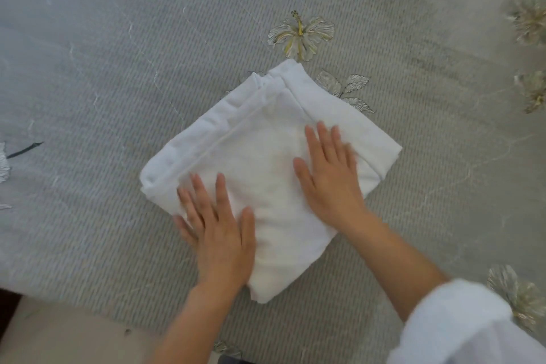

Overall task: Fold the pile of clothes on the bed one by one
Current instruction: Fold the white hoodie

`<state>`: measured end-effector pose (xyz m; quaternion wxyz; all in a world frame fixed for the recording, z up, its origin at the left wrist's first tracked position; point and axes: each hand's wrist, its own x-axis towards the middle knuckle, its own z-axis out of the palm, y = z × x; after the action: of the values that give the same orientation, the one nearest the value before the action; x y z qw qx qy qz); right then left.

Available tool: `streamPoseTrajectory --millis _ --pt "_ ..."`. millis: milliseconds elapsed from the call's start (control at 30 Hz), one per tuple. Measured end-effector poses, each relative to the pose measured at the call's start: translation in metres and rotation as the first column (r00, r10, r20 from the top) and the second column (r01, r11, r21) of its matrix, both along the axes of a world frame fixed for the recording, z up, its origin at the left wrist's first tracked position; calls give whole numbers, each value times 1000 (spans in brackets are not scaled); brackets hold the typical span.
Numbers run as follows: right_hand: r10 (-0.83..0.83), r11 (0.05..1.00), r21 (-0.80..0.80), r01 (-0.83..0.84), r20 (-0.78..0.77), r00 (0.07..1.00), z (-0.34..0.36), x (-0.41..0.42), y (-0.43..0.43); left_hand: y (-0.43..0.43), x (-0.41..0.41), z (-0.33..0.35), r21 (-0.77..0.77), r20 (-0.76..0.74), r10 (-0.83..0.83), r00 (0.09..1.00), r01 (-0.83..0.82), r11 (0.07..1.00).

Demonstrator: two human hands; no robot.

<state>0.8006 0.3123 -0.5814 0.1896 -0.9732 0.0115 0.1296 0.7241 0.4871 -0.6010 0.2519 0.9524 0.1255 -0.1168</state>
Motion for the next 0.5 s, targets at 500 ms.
streamPoseTrajectory --millis 500 --pt "-425 838 161 521 -407 808 -14 93 -58 14 -13 -17 -248 168 409 897 -363 898"
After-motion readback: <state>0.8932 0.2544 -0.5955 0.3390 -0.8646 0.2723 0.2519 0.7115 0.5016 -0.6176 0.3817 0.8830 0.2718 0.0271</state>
